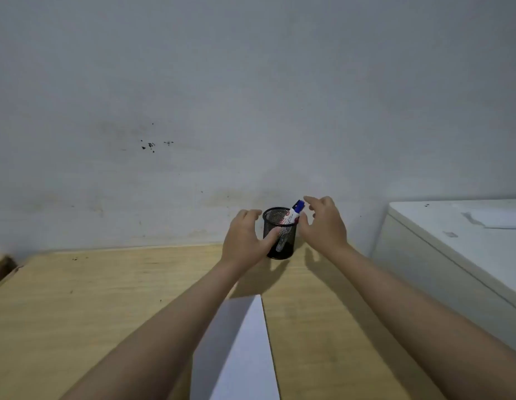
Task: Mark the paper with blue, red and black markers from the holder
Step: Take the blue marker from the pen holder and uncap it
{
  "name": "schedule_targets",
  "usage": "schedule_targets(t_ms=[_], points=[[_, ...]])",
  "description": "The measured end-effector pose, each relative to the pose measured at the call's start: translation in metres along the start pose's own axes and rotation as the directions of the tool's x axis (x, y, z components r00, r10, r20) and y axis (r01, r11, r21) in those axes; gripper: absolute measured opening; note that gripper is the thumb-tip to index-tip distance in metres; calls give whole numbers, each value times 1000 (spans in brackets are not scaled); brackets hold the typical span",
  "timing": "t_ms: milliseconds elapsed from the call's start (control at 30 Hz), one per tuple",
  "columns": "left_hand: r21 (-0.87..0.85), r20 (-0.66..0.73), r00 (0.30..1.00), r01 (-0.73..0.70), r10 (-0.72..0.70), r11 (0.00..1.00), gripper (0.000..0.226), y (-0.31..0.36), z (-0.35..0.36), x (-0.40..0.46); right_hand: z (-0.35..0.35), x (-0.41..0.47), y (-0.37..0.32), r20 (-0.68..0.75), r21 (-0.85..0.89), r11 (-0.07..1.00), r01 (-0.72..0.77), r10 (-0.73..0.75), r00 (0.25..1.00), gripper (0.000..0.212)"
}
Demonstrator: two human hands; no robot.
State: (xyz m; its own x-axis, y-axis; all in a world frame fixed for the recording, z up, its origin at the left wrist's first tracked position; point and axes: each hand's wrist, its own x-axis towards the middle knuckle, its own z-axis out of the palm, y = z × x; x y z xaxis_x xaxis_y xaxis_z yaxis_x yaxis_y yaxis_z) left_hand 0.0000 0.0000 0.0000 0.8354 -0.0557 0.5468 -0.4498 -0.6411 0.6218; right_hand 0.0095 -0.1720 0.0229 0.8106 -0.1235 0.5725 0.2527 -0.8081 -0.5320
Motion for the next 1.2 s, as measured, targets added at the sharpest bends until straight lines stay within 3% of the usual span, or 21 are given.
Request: schedule_targets(t_ms=[300,467,600,667,733,867,1067,1200], points=[[3,-79,995,69,-68,998,27,-2,35,23,15,17,9,-69,63,998,10,-6,998,18],[22,-85,993,80,-78,997,24,-1,36,25,12,29,1,-65,193,981,-19,32,997,3],[7,-37,991,125,-125,992,25,6,28,22,-11,29,-17,-171,192,980,54,-21,985,3],[-84,-35,986,161,-164,983,20,16,19,17,-29,22,-26,-252,198,974,113,-61,966,4],[-279,-18,972,220,-234,935,15,33,7,9,-47,8,-35,-327,220,961,165,-87,941,4],[-673,101,951,282,-293,683,13,72,-21,-13,-70,-39,-52,-347,377,913,159,-20,938,9],[-741,58,942,263,-330,618,20,104,-63,-43,-76,-107,-77,-284,493,846,200,-60,957,15],[-721,-19,955,191,-294,666,18,106,-89,-60,-81,-126,-89,-182,520,844,133,-43,982,18]])
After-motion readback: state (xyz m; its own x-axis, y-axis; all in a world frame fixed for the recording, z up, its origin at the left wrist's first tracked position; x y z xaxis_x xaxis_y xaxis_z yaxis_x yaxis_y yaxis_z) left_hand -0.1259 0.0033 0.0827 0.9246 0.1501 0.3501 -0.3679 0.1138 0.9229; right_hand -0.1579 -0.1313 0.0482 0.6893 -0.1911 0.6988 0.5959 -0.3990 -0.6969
